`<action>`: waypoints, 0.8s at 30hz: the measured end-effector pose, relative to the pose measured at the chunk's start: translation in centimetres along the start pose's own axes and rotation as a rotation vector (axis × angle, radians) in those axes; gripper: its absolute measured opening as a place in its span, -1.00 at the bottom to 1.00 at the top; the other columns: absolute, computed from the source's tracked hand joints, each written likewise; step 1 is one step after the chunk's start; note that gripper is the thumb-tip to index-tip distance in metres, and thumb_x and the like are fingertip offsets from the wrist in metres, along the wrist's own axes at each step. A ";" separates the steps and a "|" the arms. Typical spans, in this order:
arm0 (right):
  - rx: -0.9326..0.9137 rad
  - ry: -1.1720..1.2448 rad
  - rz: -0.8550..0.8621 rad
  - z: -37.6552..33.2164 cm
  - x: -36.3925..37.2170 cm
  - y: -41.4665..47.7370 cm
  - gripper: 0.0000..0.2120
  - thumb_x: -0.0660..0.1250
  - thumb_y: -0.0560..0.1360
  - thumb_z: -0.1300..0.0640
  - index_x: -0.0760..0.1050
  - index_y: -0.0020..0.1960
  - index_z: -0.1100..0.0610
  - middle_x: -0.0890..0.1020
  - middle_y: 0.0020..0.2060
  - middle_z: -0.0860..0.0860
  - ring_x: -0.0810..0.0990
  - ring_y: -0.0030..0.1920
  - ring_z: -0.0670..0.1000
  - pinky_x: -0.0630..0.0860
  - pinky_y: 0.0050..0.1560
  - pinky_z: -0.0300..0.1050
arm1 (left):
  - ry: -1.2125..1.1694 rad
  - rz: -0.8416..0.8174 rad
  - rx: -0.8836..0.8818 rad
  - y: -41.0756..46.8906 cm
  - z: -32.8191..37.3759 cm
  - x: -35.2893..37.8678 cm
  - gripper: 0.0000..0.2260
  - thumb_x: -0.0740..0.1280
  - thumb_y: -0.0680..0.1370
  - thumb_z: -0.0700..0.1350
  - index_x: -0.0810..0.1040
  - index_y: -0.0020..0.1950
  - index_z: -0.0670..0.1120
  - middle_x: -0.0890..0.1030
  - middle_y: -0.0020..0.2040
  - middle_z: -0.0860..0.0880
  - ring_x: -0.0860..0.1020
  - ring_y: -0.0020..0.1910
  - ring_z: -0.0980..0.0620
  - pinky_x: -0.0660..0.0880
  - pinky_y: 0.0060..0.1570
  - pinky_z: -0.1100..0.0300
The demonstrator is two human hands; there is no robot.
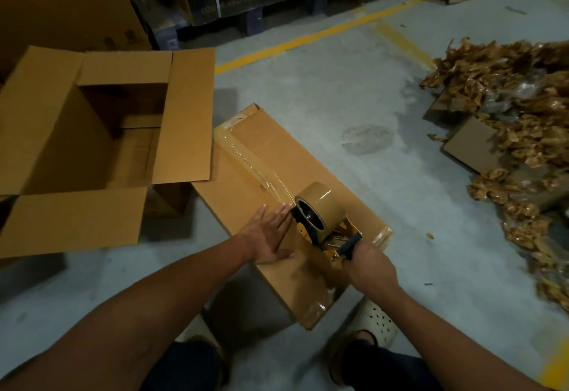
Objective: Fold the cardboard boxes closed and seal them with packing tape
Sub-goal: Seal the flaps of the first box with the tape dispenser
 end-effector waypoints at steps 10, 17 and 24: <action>-0.011 -0.097 0.050 -1.0 -1.2 4.1 -0.94 0.28 0.48 0.14 0.49 -0.08 0.12 0.52 -0.26 0.00 0.55 -0.26 0.07 0.52 -0.28 -0.10 | 0.026 0.003 -0.164 3.8 -2.0 -0.8 -0.26 -0.29 0.57 0.38 -0.19 0.62 -0.04 -0.27 0.61 0.00 -0.31 0.58 -0.08 -0.14 0.49 -0.28; -0.030 -0.042 0.034 -1.5 -1.9 5.7 -0.93 0.26 0.48 0.18 0.43 -0.18 0.06 0.53 -0.30 0.00 0.52 -0.30 0.05 0.43 -0.35 -0.15 | -0.006 0.021 -0.097 5.3 -2.3 -2.1 -0.36 -0.19 0.65 0.25 -0.08 0.63 -0.08 -0.15 0.64 -0.06 -0.28 0.58 -0.08 -0.12 0.51 -0.29; -0.002 -0.054 0.027 0.5 -1.6 3.8 -0.91 0.27 0.51 0.16 0.46 -0.18 0.08 0.52 -0.35 -0.01 0.50 -0.38 -0.06 0.39 -0.44 -0.20 | -0.046 0.045 -0.017 5.3 -1.9 -1.9 -0.43 -0.20 0.66 0.23 -0.15 0.63 0.04 -0.18 0.63 0.04 -0.26 0.59 -0.04 -0.14 0.52 -0.26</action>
Point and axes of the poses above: each hand's wrist, its own y-axis towards the middle knuckle, its own x-axis out of the palm, z = x × y, the point moved 2 cm from there along y, towards the middle knuckle
